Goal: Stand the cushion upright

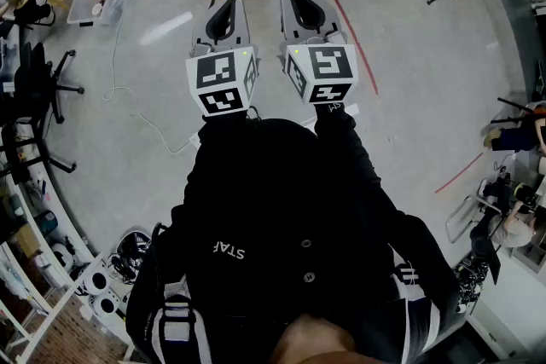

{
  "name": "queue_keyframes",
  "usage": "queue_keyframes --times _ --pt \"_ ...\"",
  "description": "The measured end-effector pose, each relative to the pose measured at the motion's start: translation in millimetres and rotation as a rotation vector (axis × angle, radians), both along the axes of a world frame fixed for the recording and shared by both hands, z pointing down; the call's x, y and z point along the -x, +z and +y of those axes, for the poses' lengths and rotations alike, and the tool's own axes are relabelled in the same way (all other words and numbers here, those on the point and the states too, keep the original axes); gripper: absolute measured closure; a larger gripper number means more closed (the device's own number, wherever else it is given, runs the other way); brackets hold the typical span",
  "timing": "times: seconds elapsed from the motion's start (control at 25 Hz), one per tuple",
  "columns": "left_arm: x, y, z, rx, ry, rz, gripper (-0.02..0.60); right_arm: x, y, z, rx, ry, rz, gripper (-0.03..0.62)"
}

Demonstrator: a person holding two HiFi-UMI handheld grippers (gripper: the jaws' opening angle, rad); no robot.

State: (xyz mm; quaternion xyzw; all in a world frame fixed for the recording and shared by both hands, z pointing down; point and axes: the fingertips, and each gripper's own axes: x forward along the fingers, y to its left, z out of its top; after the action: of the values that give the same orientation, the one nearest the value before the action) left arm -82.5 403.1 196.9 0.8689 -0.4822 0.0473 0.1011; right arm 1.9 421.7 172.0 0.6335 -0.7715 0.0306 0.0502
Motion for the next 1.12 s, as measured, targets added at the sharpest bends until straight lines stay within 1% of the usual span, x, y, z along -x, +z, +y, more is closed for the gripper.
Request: queue_keyframes --times 0.32,0.48,0.76,0.92,1.12 --pt "12 7 -23 0.008 0.010 -0.001 0.578 8 7 -26 0.011 0.037 -0.020 0.586" --pt "18 13 -34 0.022 0.014 0.000 0.578 15 9 -34 0.007 0.037 -0.013 0.586" --pt "19 32 -52 0.060 0.043 -0.010 0.578 18 25 -51 0.036 0.043 -0.021 0.585" --pt "31 44 -63 0.087 0.040 -0.016 0.578 24 38 -63 0.064 0.039 -0.022 0.585" --pt "52 63 -85 0.126 0.011 -0.023 0.578 39 57 -84 0.104 0.014 0.006 0.585"
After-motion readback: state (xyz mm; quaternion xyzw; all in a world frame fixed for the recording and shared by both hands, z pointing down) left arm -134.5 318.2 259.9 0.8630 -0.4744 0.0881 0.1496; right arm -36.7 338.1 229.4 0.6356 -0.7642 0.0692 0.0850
